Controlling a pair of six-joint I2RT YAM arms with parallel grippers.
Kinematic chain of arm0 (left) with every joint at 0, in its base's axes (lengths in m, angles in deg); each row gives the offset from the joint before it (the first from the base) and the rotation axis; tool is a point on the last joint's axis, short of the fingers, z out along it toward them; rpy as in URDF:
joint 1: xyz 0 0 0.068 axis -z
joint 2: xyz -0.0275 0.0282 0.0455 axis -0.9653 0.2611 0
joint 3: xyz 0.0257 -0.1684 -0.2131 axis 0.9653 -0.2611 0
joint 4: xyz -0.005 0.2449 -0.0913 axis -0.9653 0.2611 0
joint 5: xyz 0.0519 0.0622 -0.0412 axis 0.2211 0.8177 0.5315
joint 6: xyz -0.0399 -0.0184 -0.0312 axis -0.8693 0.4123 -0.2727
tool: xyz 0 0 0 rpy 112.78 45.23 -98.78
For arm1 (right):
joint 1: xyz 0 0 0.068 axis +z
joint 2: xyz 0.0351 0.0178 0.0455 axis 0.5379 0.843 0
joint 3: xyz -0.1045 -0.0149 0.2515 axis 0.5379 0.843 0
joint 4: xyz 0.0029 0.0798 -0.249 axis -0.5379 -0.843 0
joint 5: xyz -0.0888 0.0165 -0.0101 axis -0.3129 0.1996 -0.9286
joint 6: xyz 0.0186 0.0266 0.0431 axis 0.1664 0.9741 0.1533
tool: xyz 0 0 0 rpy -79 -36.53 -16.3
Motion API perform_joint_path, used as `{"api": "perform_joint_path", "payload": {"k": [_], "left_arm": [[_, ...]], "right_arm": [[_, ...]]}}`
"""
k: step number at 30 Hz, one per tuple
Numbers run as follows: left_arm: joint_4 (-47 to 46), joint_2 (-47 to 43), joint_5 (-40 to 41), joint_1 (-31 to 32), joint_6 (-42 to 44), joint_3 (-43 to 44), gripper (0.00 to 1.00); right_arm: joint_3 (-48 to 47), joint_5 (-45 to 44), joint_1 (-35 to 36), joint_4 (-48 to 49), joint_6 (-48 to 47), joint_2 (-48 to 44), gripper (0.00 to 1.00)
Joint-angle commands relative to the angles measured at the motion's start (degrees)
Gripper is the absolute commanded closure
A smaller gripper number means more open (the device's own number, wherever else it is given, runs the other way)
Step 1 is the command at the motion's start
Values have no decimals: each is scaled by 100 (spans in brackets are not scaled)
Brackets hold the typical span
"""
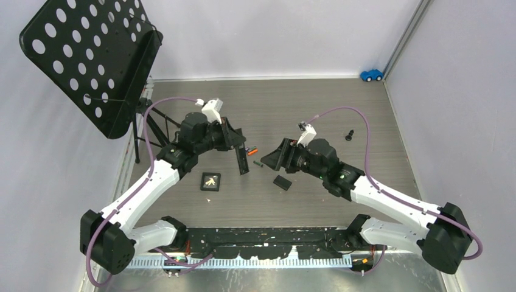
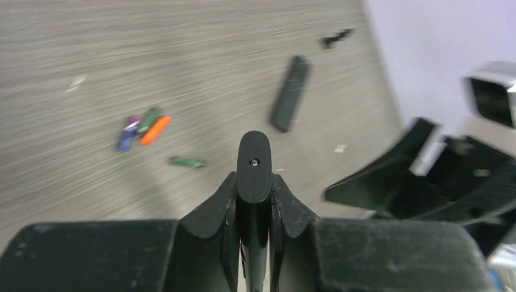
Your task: Load the batteries into the remote control
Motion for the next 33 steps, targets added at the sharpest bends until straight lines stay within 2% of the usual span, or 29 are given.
{"api": "perform_joint_path", "payload": {"k": [1,4,6,9,13,15,18,21,23,33], "left_arm": [[1839,-68,2117,-41,926,314,100],[1935,-90,2239,-43,968,237,100],[1951,-102,2307,-41,990,186,100],[2008,-108,2383,-41,998,143,100],[2032,-76,2363,-41,977,117,100],[2024,-44,2351,-41,955,107,100],[2015,1,2335,-41,953,107,100],[1968,31,2333,-41,953,82,100],[1977,56,2321,-41,953,97,100],[1979,-55,2247,-41,973,27,100]], "right_arm": [[-808,-1716,10,-1303,-433,557,34],[-1428,-2167,11,-1906,-541,1416,54],[-1789,-2240,21,-2030,-656,1972,61],[-2191,-2218,27,-1987,-966,2688,60],[-2908,-2313,37,-2324,-1254,3531,50],[-3337,-2478,37,-2706,-1076,4005,50],[-3825,-2551,41,-3051,-318,4528,50],[-4380,-2759,66,-3524,358,5068,57],[-4735,-2941,109,-3830,604,5371,58],[-5629,-3217,265,-4296,994,6139,58]]}}
